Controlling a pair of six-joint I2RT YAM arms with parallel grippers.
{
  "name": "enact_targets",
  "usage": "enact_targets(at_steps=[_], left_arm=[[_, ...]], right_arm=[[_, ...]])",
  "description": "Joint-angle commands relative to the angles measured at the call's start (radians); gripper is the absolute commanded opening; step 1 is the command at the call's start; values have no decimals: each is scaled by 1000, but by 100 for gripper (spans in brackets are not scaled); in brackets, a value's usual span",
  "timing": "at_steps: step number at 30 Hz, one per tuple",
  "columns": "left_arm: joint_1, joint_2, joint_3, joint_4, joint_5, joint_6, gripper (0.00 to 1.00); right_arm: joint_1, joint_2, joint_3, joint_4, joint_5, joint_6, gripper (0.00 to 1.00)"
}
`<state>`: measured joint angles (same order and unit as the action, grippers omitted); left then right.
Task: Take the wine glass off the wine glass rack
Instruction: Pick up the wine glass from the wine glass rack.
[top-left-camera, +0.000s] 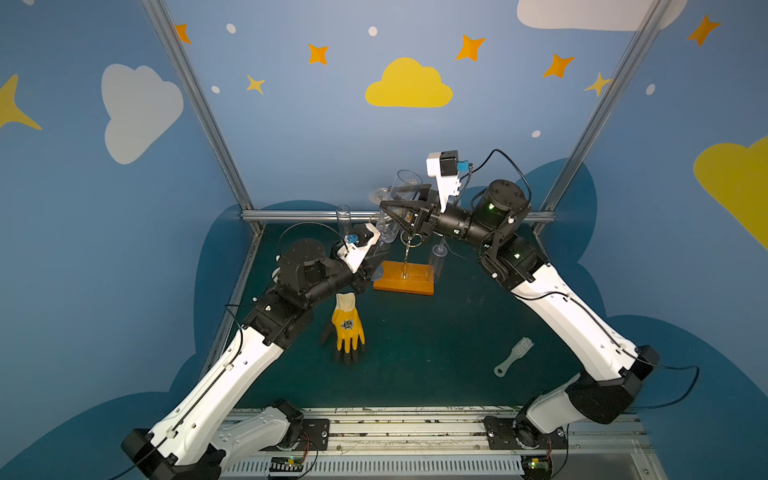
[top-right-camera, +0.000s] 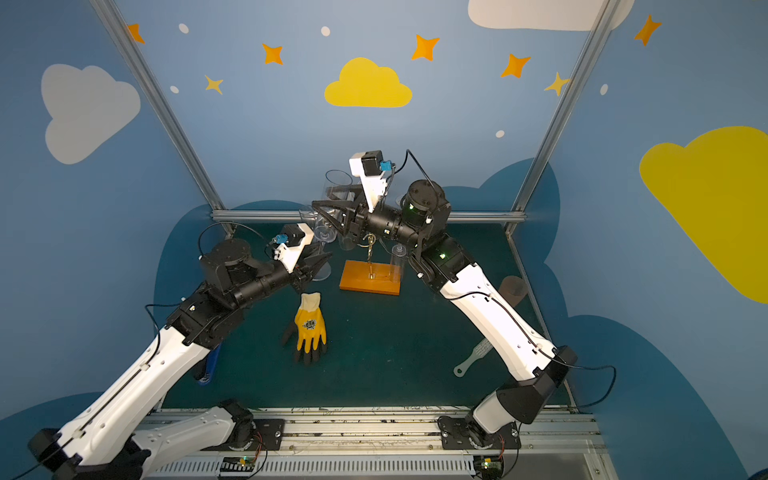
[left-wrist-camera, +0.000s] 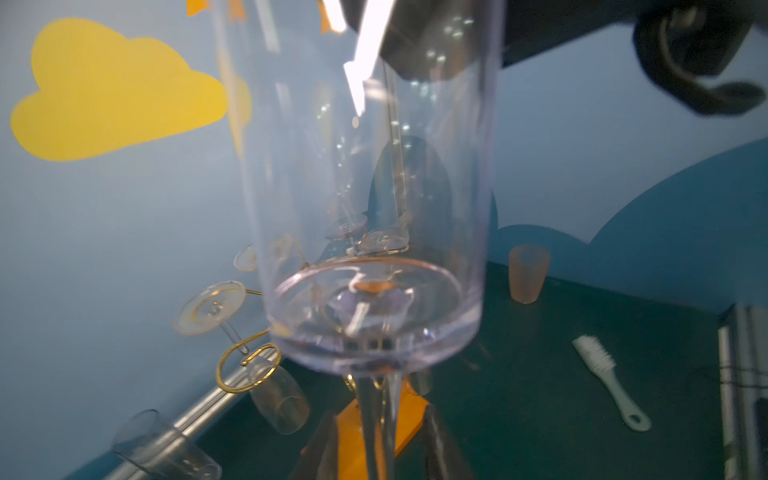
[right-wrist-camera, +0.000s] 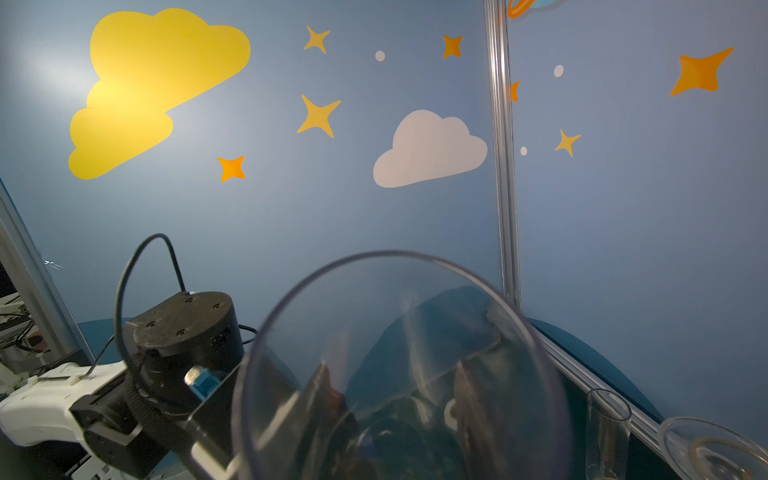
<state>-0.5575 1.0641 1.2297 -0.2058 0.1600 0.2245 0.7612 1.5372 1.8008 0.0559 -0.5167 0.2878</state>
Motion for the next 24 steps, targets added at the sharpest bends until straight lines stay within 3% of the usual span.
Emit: enact_targets(at_steps=[1, 3, 9, 17, 24], left_arm=[[0, -41, -35, 52, -2, 2, 61], [-1, -81, -70, 76, -6, -3, 75], [-1, -235, -160, 71, -46, -26, 88], [-1, -437, -272, 10, -222, -76, 91], [-1, -517, -312, 4, -281, -124, 91]], right_arm=[[1, -6, 6, 43, -16, -13, 29], [0, -15, -6, 44, -20, -25, 29], [-2, -48, -51, 39, -13, -61, 27], [-13, -115, -164, 38, -2, -108, 27], [-16, -245, -398, 40, 37, -195, 26]])
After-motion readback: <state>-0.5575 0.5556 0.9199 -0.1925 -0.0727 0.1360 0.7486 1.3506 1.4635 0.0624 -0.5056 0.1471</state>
